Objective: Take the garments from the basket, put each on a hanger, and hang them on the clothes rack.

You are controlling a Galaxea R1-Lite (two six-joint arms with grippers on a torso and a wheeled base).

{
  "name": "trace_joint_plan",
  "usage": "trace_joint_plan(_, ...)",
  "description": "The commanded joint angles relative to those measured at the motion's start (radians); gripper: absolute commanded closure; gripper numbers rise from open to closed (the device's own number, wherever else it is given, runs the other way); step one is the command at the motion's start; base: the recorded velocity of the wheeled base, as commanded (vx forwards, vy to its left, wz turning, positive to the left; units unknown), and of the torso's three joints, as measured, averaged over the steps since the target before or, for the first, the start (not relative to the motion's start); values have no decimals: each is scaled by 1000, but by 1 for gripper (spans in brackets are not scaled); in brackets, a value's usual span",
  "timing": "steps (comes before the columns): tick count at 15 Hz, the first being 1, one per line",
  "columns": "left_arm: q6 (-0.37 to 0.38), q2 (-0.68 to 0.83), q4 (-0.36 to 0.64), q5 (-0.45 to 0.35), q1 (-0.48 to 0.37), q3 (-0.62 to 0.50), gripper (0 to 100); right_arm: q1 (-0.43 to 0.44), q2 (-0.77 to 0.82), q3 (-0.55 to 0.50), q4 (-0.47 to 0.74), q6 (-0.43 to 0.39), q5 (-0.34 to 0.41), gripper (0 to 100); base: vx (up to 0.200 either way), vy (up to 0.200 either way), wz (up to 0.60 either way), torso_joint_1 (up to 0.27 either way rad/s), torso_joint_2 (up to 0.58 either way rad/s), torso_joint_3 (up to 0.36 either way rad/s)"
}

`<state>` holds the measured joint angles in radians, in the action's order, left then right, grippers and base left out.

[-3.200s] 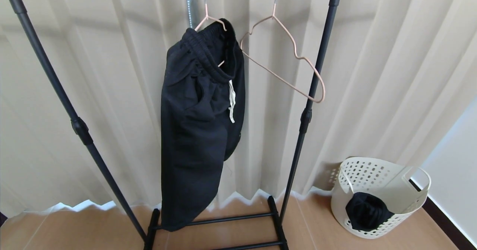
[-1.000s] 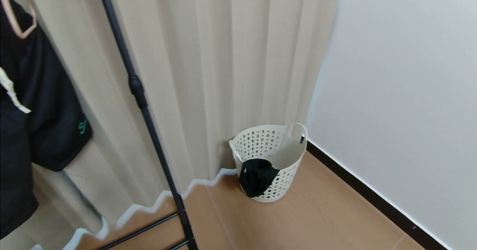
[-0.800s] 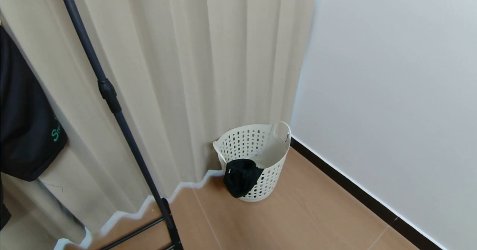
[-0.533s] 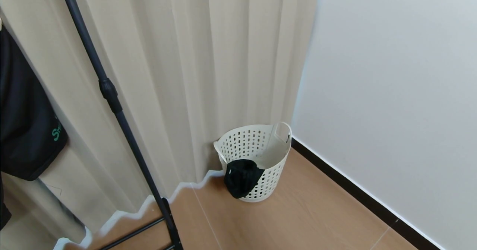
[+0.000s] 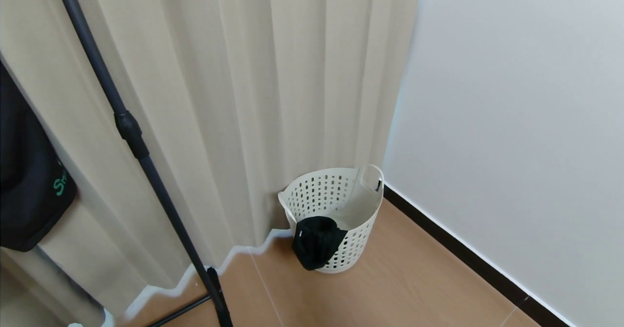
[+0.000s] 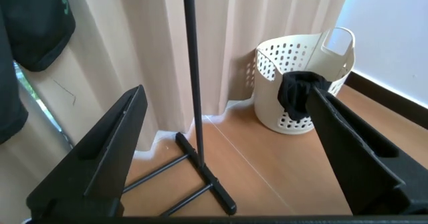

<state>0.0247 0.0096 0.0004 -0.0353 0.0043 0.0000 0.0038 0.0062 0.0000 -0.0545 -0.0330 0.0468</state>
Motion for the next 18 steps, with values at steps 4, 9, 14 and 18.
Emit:
trace_joint_plan(4, 0, 1, 0, 0, 0, 0, 0, 1, 1, 0, 1, -1, 1, 0, 50, 200, 0, 7, 4, 4)
trace_joint_plan(9, -2, 1, 0, 2, 0, 0, 0, 1, 1, 0, 1, -1, 1, 0, 0, 40, 0, 1, 1, 0)
trace_joint_plan(14, -2, 1, 0, 2, 0, 0, 0, 1, 1, 0, 1, -1, 1, 0, 0, 0, 0, 0, 0, 0)
trace_joint_plan(18, -8, 1, 0, 5, -1, 0, 0, 1, 1, 0, 1, -1, -1, 0, 0, 0, 0, 0, 0, 0)
